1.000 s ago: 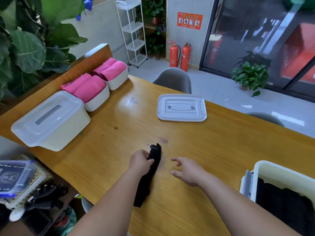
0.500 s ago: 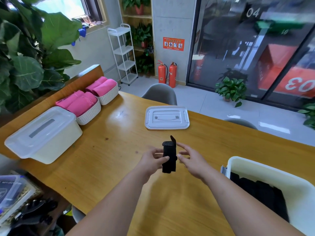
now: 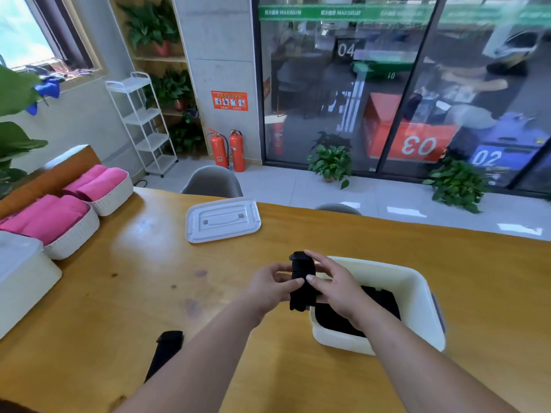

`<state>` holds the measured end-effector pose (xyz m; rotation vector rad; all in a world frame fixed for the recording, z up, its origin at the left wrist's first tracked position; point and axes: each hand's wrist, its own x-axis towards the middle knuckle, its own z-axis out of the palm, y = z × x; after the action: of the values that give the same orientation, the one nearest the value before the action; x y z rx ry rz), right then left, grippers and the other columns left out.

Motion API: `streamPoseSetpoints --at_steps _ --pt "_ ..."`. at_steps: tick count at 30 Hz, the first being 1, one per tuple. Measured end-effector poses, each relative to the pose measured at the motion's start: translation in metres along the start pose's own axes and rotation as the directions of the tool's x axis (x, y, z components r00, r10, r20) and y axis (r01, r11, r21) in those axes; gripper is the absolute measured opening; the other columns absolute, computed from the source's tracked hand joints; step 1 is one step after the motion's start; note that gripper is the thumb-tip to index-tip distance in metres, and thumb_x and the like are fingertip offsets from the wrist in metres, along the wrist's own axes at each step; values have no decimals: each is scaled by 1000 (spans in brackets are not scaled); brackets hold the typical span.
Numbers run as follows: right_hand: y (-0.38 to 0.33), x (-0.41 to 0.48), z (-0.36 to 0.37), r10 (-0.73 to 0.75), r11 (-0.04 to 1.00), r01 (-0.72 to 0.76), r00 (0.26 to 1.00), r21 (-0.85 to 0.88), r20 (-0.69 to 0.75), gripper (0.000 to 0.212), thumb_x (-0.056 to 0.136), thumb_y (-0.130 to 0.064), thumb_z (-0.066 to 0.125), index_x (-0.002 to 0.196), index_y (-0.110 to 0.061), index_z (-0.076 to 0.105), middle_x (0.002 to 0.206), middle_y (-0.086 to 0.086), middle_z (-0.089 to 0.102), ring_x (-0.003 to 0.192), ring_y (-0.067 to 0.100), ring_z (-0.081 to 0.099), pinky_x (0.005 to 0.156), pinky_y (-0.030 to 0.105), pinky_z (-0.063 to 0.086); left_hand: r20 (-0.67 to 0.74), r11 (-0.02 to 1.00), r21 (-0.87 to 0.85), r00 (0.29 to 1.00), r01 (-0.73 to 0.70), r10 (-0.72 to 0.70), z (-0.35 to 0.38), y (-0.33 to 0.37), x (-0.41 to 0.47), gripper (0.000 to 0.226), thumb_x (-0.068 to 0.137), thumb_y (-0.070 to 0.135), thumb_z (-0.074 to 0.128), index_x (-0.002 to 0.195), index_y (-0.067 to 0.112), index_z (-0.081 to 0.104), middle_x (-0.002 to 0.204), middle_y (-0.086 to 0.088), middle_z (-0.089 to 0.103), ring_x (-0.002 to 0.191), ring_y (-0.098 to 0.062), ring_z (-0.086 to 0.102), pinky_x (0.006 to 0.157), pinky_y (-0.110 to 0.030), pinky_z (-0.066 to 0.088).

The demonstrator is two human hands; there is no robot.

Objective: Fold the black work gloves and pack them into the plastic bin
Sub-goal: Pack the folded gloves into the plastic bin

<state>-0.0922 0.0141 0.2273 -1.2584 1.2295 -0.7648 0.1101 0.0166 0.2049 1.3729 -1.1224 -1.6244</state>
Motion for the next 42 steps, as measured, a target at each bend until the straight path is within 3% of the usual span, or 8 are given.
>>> streamPoseSetpoints --at_steps 6,11,17,21,28,35,38,42 --pt "10 -35 -48 30 996 -21 994 83 -106 51 104 -1 59 130 -42 72 132 -1 70 112 19 75 91 43 64 73 995 98 997 -9 2 61 6 8 38 92 28 84 127 21 69 102 -4 81 85 -20 76 75 -34 58" --pt "17 -57 -84 65 997 -56 980 54 -190 52 104 0 59 126 -44 74 129 -7 73 111 17 75 90 39 64 176 996 90 984 -7 -10 98 7 11 39 94 29 82 130 23 70 113 -1 80 107 -17 77 98 -38 62" --pt "25 -73 -132 79 985 -124 941 -120 -330 51 97 -8 65 119 -53 73 131 -15 67 104 16 75 84 36 65 133 980 197 991 -9 -18 119 7 15 37 97 32 78 130 20 67 114 -1 79 98 -11 79 92 -24 61" --pt "30 -78 -158 88 847 -261 928 -463 -363 60 90 -15 67 142 -44 61 138 -13 61 96 13 65 70 19 51 99 965 263 995 -6 -21 121 4 16 34 98 29 77 129 21 67 106 4 80 93 -9 79 98 -28 60" --pt "40 -58 -158 111 494 -362 928 -791 -356 62 91 -8 62 150 -27 53 139 1 51 114 25 59 82 34 53 94 941 337 995 -8 -25 119 -6 26 33 94 29 77 126 26 67 98 12 80 92 -11 78 104 -39 58" --pt "74 -36 -146 171 327 -414 910 -849 -378 60 84 2 54 138 -23 57 118 -2 48 102 18 63 129 47 24 97 933 361 995 -4 -33 115 -9 29 34 94 32 76 126 29 68 100 12 80 94 -9 78 104 -39 58" --pt "76 -32 -144 214 402 -411 911 -819 -352 68 90 5 48 150 -24 49 138 2 49 109 22 62 98 36 51 97 939 345 994 5 -41 115 -8 30 35 93 32 76 127 29 67 101 12 80 95 -10 78 104 -40 58" --pt "81 -24 -146 249 505 -418 908 -756 -336 78 96 7 39 165 -28 30 159 5 38 128 27 54 78 33 48 92 943 333 995 9 -42 115 -8 30 36 94 30 76 128 27 67 101 14 79 95 -10 78 104 -39 58"
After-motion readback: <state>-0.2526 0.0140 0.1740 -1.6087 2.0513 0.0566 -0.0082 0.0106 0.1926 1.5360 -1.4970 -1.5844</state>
